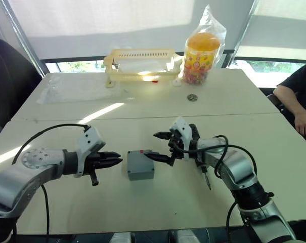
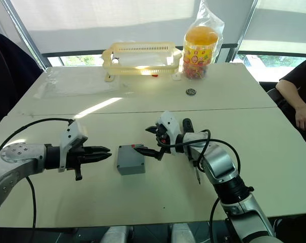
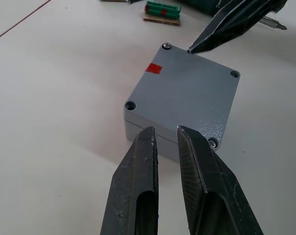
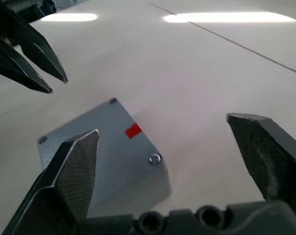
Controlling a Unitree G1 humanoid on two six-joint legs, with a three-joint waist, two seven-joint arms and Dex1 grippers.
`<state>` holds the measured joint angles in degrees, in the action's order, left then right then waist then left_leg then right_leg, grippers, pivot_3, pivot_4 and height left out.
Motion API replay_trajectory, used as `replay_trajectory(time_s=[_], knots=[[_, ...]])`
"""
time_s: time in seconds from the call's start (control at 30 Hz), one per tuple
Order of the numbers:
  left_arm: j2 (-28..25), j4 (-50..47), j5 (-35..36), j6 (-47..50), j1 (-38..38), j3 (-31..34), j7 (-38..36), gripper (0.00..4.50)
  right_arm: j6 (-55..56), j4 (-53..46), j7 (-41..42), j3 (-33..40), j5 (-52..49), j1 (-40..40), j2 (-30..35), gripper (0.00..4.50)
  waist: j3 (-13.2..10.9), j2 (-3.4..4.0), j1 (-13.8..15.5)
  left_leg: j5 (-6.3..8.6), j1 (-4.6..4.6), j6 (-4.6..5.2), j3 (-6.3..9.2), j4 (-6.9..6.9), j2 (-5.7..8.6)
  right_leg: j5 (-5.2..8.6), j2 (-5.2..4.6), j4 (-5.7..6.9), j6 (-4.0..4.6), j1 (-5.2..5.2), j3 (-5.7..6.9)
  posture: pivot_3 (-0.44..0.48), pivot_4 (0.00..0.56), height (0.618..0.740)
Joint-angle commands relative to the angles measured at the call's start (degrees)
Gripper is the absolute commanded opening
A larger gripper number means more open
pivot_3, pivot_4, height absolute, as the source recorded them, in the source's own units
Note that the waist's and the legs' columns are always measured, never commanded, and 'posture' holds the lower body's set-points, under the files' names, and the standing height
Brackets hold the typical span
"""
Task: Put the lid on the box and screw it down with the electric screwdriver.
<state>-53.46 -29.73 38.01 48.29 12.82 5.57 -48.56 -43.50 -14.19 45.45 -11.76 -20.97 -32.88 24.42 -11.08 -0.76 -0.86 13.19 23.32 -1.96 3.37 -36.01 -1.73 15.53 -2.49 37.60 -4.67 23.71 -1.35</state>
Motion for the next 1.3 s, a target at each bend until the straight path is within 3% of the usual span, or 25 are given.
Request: replay_trajectory(time_s=[0.03,0.17,0.27,0.4,0.53,0.7,0.87,1.1,1.27,1.3], knots=[[-0.3,-0.1,-0.2,-1.4,2.1,0.0,-1.3,0.67,-8.2,-6.3,-1.2,7.4,-6.6,-3.2,2.0,4.44,0.0,0.00,0.1,0.00,0.00,0.00,0.00,-0.02,0.00,0.00,0.00,0.00,0.00,0.00,0.00,0.000,0.150,0.740],[-1.0,0.1,-0.4,-2.7,6.4,-2.4,-5.0,0.67,-33.7,-8.3,-2.9,17.4,-14.5,-8.0,12.3,4.44,0.0,0.01,0.5,0.00,0.05,0.00,0.01,-0.06,0.04,0.00,-0.06,0.00,0.01,-0.02,0.03,0.000,0.150,0.740],[-1.2,-0.9,-0.3,-3.3,8.0,-3.9,-7.2,0.67,-46.8,-7.4,-3.2,18.6,-17.4,-11.0,20.7,4.44,0.0,0.00,0.2,0.00,0.05,0.00,-0.02,-0.05,0.08,0.06,-0.10,-0.08,0.11,-0.02,0.00,0.000,0.150,0.740],[-0.8,-2.7,-0.1,-3.8,9.5,-6.0,-8.9,0.67,-49.0,-0.1,-6.8,14.4,-24.1,-12.6,32.0,4.44,0.0,0.02,-0.2,0.02,0.03,0.03,-0.05,0.03,0.05,0.10,-0.05,-0.07,0.18,0.01,-0.04,0.000,0.150,0.740],[0.4,-4.9,-0.1,-3.5,10.8,-7.9,-8.6,0.67,-49.0,13.6,-15.7,6.6,-37.0,-15.8,36.6,4.44,0.0,0.00,-0.3,0.02,0.03,0.04,-0.10,-0.04,0.03,0.10,-0.02,-0.07,0.19,0.02,-0.08,0.000,0.150,0.740],[1.4,-6.3,-0.3,-2.5,10.9,-8.7,-6.8,0.67,-49.0,23.4,-26.8,-3.0,-52.7,-20.5,36.6,4.44,0.0,0.01,-0.3,0.02,0.08,0.05,-0.11,-0.05,0.03,0.01,0.00,-0.08,0.02,0.05,-0.11,0.000,0.150,0.740],[-0.1,-7.9,-0.1,-1.5,8.4,-6.9,-5.5,0.67,-49.0,30.3,-37.6,-8.6,-60.1,-24.5,33.1,4.44,0.0,0.00,-0.2,0.02,0.11,0.05,-0.10,-0.06,0.03,0.01,0.03,-0.08,0.01,0.08,-0.11,0.000,0.150,0.740],[-2.8,-10.0,0.9,-0.8,4.5,-3.9,-5.1,0.67,-49.0,33.5,-45.4,-14.0,-63.8,-27.7,29.0,4.44,0.0,0.01,-0.1,0.02,0.13,0.05,-0.08,-0.06,0.02,0.01,0.05,-0.08,0.02,0.12,-0.11,0.000,0.150,0.740],[-2.4,-10.9,1.3,-0.4,4.3,-4.1,-4.0,0.67,-49.0,35.2,-49.0,-15.7,-60.1,-28.2,25.5,4.44,0.0,-0.01,0.0,0.02,0.14,0.05,-0.09,-0.06,0.02,0.01,0.05,-0.08,0.02,0.12,-0.11,0.000,0.150,0.740],[-2.2,-11.0,1.3,-0.3,4.4,-4.3,-3.6,0.67,-49.0,34.9,-49.6,-16.2,-59.5,-27.8,25.3,4.21,0.0,-0.01,-0.1,0.02,0.13,0.05,-0.08,-0.07,0.01,0.01,0.06,-0.08,0.02,0.11,-0.11,0.000,0.150,0.740]])
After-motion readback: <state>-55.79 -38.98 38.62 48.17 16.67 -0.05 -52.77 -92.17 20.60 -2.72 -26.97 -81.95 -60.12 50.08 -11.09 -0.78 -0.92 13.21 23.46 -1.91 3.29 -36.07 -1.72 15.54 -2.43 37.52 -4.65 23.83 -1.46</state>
